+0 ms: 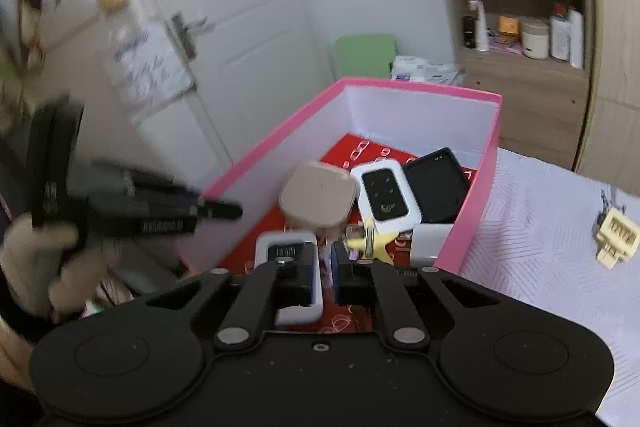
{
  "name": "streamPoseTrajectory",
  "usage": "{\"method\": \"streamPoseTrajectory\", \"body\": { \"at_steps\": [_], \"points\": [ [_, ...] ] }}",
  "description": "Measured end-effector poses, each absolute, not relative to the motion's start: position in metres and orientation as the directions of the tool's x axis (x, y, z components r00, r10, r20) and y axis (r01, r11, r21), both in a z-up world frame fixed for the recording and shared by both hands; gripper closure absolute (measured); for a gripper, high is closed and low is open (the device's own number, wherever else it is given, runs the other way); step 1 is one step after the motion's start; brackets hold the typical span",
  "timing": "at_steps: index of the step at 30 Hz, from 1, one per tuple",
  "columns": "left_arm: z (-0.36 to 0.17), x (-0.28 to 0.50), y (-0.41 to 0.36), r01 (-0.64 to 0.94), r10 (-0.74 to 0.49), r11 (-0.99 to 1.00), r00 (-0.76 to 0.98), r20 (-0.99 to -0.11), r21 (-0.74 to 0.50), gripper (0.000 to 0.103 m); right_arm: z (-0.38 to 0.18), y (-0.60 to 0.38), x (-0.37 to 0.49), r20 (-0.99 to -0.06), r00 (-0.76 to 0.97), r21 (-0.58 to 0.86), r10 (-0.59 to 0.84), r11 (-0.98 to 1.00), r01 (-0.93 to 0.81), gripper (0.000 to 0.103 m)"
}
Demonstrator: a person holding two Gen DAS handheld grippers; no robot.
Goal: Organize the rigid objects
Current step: 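Carry the silver keys into the box and open the right gripper, then grasp the cream plastic clip on the bed with the right gripper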
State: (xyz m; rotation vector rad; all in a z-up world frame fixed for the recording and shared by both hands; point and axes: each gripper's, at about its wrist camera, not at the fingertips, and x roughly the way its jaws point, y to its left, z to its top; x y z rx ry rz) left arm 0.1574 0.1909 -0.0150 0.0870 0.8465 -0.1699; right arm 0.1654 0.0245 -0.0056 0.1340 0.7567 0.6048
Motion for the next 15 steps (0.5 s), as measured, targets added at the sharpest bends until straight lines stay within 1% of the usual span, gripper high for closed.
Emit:
{"method": "streamPoseTrajectory", "body": {
  "at_steps": [3,4,6,8,12,15],
  "points": [
    [-0.014,0.154,0.189,0.189,-0.109,0.982,0.658,-0.745,0.023,0.094,0.008,-0.007,0.163,-0.548,0.651,0.345,0.525,0.851,-0.396,0.070],
    [-0.013,0.153,0.189,0.192,-0.109,0.981,0.661,-0.743,0.026,0.094,0.012,-0.018,0.162,-0.536,0.677,0.344,0.504,0.863,-0.370,0.069],
    [-0.013,0.153,0.189,0.194,-0.110,0.981,0.661,-0.742,0.028,0.094,0.017,-0.042,0.161,-0.525,0.720,0.341,0.453,0.887,-0.310,0.066],
    [-0.013,0.153,0.189,0.194,-0.111,0.981,0.661,-0.742,0.026,0.094,0.017,-0.061,0.161,-0.541,0.754,0.304,0.373,0.923,-0.238,0.065],
    [-0.014,0.153,0.189,0.191,-0.111,0.981,0.664,-0.739,0.024,0.094,0.002,-0.085,0.163,-0.595,0.789,0.148,0.156,0.985,-0.082,0.061],
    [-0.014,0.153,0.190,0.189,-0.113,0.982,0.665,-0.739,0.020,0.094,-0.014,-0.102,0.169,-0.619,0.783,0.087,0.063,0.996,-0.012,0.059]
  ]
}}
